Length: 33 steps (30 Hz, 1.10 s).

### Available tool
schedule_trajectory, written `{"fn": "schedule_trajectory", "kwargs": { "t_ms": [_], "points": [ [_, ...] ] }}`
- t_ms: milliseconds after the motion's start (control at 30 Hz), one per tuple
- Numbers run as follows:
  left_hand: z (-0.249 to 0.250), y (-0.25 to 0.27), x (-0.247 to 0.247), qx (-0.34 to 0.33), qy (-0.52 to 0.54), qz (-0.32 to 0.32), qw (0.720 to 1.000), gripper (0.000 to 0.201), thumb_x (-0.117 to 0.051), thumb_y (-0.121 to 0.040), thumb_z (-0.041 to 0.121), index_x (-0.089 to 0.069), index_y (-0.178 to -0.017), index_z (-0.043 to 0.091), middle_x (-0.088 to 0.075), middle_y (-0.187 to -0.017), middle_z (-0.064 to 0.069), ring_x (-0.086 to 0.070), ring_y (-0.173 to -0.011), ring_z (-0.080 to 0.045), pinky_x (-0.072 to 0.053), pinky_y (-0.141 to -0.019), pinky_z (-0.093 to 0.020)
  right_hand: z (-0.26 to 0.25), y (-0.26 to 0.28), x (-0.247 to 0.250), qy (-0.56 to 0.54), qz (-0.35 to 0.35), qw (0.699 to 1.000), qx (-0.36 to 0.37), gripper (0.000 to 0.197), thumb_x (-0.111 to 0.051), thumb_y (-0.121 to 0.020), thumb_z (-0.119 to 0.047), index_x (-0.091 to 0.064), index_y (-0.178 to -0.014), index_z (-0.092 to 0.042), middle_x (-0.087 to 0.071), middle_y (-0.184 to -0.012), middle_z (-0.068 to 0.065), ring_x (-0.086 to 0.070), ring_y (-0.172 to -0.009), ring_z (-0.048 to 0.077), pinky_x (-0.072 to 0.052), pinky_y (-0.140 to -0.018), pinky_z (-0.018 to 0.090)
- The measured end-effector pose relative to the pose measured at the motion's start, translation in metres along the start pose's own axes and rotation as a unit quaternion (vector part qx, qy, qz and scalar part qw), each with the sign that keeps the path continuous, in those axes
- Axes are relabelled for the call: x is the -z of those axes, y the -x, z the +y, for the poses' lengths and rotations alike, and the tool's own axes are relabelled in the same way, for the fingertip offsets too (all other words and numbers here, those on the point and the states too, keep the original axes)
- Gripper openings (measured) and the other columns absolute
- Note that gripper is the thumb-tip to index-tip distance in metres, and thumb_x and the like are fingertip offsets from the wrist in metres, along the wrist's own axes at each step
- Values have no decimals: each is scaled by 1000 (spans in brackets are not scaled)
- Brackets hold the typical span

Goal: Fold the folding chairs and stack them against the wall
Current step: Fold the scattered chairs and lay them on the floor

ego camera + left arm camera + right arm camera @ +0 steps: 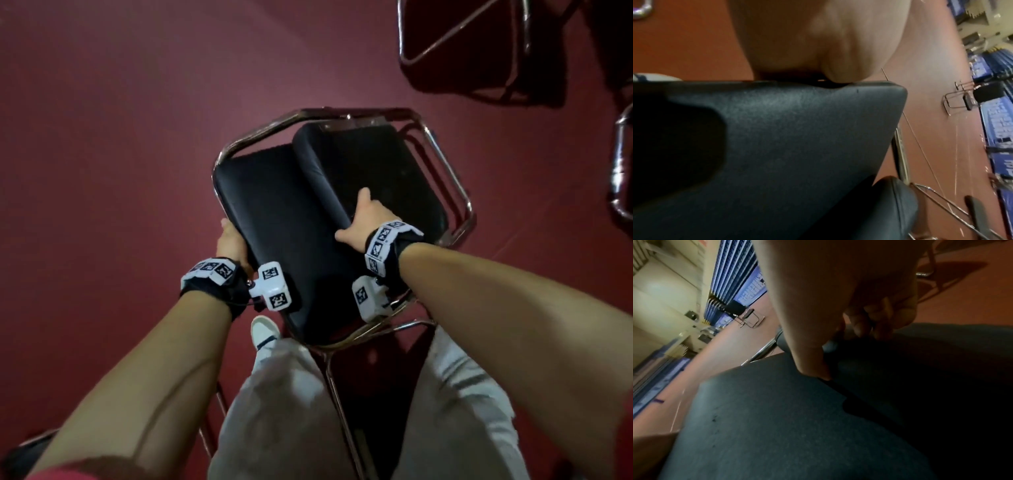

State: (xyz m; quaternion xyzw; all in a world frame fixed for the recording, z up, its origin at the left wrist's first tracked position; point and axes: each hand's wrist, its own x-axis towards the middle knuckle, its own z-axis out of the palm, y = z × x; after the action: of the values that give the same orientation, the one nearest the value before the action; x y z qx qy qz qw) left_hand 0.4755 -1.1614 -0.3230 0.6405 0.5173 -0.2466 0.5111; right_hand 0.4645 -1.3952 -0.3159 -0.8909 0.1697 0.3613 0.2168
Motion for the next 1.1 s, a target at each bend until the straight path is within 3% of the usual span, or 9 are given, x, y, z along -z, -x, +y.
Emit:
{"fn": "schedule_trajectory", "kwargs": {
  "t_ms": [100,200,333,433,567,700,800,967,1100],
  "points": [
    [-42,-72,18,19,51,3,998,64,-27,-106,51,-48,-141,3,-61,-130,-16,-60,-118,-37,-49,-102,-46,-13,-20,-53,33,-7,999,-4,78,-77,-68,-52,-30,-122,-20,-56,-109,6,-62,-86,29,-55,-72,41],
    [-94,-171,32,35,103,-5,994,73,-38,-88,68,-59,-128,10,-68,-124,-13,-65,-109,-37,-51,-98,-53,-19,-46,-113,43,-7,999,7,76,-75,-67,-51,-30,-121,-22,-55,-107,5,-61,-85,29,-52,-71,39],
    [-140,-236,37,71,165,-157,971,90,-50,-72,87,-65,-130,20,-69,-126,-9,-65,-116,-35,-49,-100,-50,-19,-82,-195,25,21,999,17,83,-77,-64,-53,-32,-127,-24,-56,-112,5,-62,-92,32,-51,-79,41],
    [-159,-262,34,68,135,-212,965,92,-60,-69,85,-64,-133,19,-67,-130,-9,-65,-118,-33,-47,-103,-49,-17,-102,-241,12,54,998,37,84,-78,-62,-54,-35,-128,-25,-58,-113,3,-63,-95,32,-49,-81,40],
    [-182,-325,31,65,72,-145,985,88,-82,-63,68,-64,-132,16,-69,-126,-10,-68,-112,-34,-50,-100,-54,-17,-136,-289,16,58,997,40,80,-77,-63,-55,-36,-125,-26,-59,-112,2,-64,-94,33,-48,-81,41],
    [-197,-402,24,73,45,-75,993,104,-88,-42,74,-64,-129,23,-72,-118,0,-70,-105,-27,-53,-92,-50,-27,-170,-322,35,55,997,38,79,-75,-67,-54,-35,-128,-25,-58,-111,3,-65,-93,33,-49,-80,42],
    [-195,-432,16,54,20,-61,996,102,-84,-50,71,-60,-134,18,-70,-119,-2,-69,-101,-26,-54,-88,-46,-32,-192,-340,44,55,997,43,78,-74,-69,-52,-34,-132,-26,-58,-112,3,-64,-94,32,-48,-77,41],
    [-208,-492,12,87,-11,-44,995,100,-85,-42,65,-64,-124,12,-75,-108,-7,-74,-90,-32,-57,-81,-48,-33,-214,-364,61,51,996,43,75,-73,-74,-49,-33,-132,-23,-56,-115,5,-64,-96,34,-41,-69,37],
    [-204,-486,10,83,-36,-22,996,67,-84,-61,43,-71,-116,7,-76,-97,-8,-72,-79,-24,-58,-76,-39,-34,-224,-385,94,36,993,55,68,-69,-79,-42,-33,-134,-21,-60,-117,8,-65,-96,36,-43,-69,38]
  ]
}}
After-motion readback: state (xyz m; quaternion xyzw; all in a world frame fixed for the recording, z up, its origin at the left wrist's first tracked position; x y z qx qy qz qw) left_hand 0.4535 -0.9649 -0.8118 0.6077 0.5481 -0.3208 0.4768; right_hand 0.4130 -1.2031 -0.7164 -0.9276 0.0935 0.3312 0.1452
